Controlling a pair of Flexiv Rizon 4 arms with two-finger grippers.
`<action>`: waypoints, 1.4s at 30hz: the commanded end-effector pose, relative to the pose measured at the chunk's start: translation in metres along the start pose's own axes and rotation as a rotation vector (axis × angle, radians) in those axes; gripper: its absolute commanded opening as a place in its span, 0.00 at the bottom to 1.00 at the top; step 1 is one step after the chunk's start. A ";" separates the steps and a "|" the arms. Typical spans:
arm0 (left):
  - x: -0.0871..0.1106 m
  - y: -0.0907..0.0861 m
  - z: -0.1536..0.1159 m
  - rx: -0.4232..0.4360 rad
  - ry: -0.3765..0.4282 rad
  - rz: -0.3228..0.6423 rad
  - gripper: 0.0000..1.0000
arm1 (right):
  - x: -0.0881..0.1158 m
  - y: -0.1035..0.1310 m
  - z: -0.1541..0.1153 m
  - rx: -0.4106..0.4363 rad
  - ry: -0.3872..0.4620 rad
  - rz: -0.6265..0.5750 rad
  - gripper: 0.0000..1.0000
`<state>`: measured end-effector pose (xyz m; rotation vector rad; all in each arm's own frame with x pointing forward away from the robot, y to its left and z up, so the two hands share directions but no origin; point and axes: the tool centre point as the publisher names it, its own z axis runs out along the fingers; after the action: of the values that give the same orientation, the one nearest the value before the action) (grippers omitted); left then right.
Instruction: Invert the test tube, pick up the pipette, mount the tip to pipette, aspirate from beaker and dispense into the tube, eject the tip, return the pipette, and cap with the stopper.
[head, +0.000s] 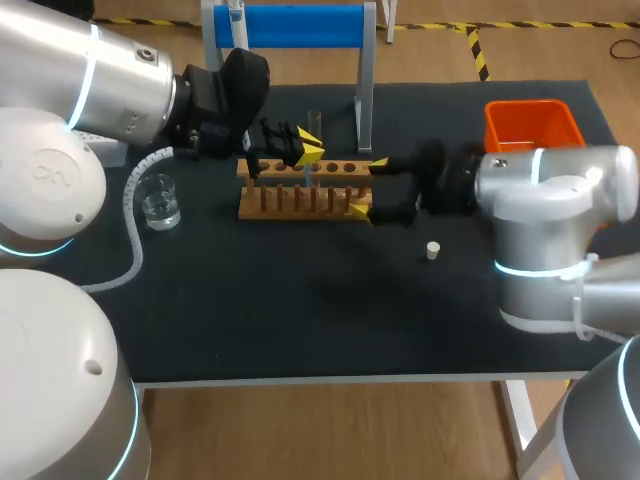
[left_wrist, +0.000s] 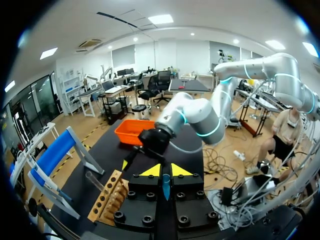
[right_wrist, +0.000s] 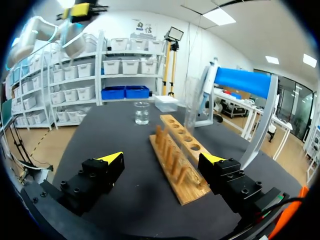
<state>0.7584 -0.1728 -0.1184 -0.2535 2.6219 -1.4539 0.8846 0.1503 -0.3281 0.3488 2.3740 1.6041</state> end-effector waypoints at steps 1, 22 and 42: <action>0.000 0.000 0.000 -0.003 0.002 -0.001 0.00 | 0.015 0.000 -0.058 -0.069 0.024 -0.013 1.00; 0.000 0.000 0.000 -0.003 0.002 -0.001 0.00 | 0.072 0.065 -0.100 -0.310 0.266 -0.026 1.00; 0.000 0.000 0.000 -0.003 0.002 -0.001 0.00 | 0.104 0.116 -0.077 -0.361 0.422 0.014 1.00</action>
<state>0.7586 -0.1728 -0.1187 -0.2531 2.6210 -1.4553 0.7633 0.1514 -0.2027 -0.0438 2.2682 2.2499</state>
